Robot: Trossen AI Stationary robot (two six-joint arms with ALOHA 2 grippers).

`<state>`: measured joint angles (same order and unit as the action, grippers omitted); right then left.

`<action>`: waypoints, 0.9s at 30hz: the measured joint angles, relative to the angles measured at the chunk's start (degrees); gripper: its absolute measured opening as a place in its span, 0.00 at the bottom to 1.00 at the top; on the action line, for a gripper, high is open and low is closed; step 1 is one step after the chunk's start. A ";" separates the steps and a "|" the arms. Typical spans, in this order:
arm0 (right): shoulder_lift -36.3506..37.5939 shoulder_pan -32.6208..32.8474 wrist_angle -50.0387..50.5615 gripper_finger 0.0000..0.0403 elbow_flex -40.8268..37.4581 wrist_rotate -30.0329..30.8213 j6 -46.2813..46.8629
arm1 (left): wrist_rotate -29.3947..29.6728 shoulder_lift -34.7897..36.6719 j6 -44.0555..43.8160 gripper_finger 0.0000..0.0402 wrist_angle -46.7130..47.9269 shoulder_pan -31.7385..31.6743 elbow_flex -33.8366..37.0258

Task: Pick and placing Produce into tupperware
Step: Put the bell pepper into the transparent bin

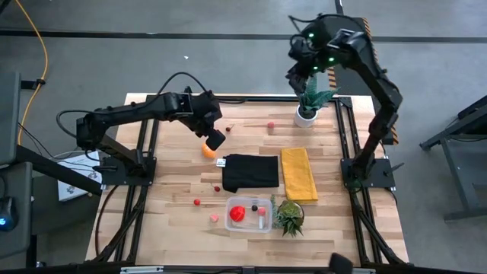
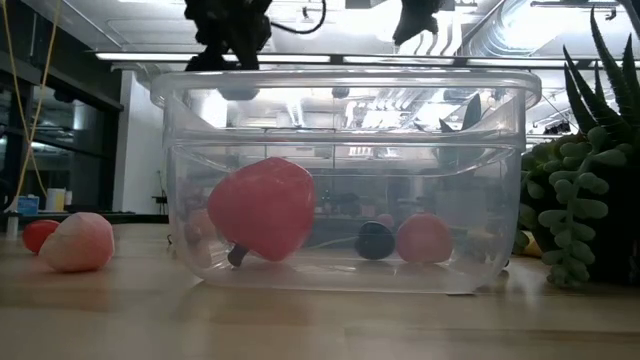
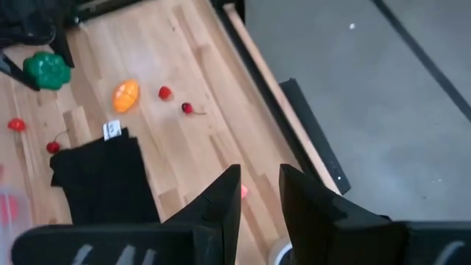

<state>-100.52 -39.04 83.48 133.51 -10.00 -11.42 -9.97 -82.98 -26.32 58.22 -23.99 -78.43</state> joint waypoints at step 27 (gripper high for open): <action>14.67 -0.95 -0.59 0.21 -0.15 -0.09 14.69 | -17.90 0.00 12.88 0.57 -0.54 0.04 -6.10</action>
<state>-85.85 -39.99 82.89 133.36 -10.09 3.27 -27.87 -82.98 -13.44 57.67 -23.95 -84.53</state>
